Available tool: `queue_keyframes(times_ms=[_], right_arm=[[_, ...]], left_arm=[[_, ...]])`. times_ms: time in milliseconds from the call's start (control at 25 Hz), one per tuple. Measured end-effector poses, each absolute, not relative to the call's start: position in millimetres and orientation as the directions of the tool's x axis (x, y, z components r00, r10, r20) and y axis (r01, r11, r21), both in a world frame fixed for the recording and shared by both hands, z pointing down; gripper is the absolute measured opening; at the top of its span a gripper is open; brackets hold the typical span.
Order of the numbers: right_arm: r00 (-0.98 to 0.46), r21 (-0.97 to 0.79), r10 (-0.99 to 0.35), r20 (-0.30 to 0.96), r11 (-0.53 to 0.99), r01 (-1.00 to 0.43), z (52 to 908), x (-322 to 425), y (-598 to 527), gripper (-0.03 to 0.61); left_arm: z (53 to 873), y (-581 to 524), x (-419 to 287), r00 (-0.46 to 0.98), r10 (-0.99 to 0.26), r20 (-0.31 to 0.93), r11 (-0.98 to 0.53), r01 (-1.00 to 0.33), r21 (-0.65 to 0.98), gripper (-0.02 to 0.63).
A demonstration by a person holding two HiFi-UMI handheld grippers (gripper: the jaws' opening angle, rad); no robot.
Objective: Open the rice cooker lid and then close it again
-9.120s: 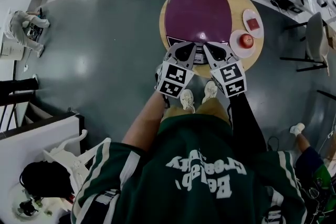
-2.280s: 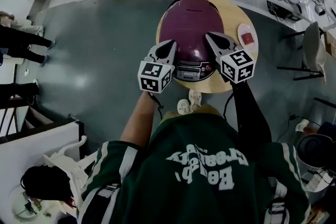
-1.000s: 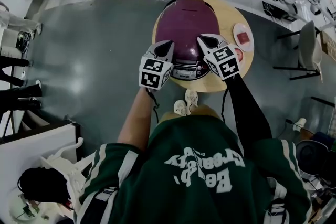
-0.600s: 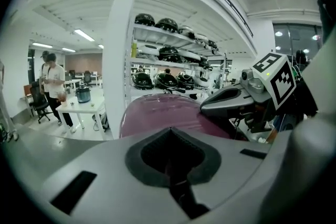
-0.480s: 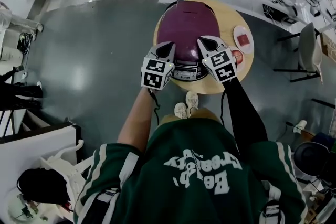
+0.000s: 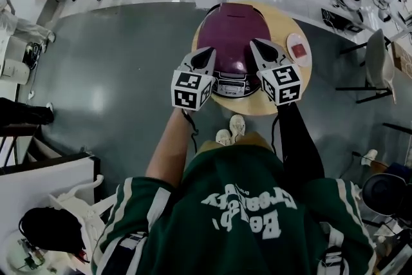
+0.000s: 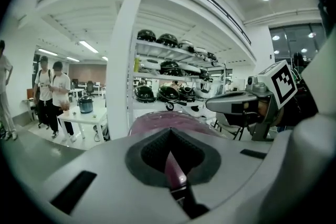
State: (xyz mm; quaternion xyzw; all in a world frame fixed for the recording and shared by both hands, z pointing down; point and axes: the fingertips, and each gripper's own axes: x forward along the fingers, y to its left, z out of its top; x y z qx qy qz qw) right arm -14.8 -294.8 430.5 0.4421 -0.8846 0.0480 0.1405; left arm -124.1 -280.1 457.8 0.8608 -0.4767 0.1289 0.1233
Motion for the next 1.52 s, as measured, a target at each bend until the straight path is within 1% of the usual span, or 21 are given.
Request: queue_keyframes(times_ms=[320,720,960,1160,1520], right_arm=[[-0.519,0.057,-0.836,0.176,0.535,-0.843,391,-8,-270,0.003],[-0.503,0.082,-0.86,0.082,0.509,-0.857,352,11,-243,0.003],[-0.503,0.08,-0.861,0.069,0.508,-0.858,350,14,-241,0.003],[-0.489,0.134,-0.868,0.089,0.497,-0.858,354,12,-240,0.003],[-0.487,0.116,-0.87,0.074,0.493,-0.862,351,18,-240,0.003]], left_arm=[[401,-268,-132,0.521,-0.826,0.215,-0.527,-0.849,0.034,0.0],[343,-253,-123,0.523,-0.848,0.085,-0.524,-0.852,0.006,0.0],[334,-249,-121,0.529,-0.846,0.074,-0.53,-0.848,-0.004,0.0],[337,-249,-120,0.53,-0.845,0.073,-0.531,-0.847,0.002,0.0],[344,-249,-118,0.524,-0.848,0.081,-0.525,-0.851,0.009,0.0]])
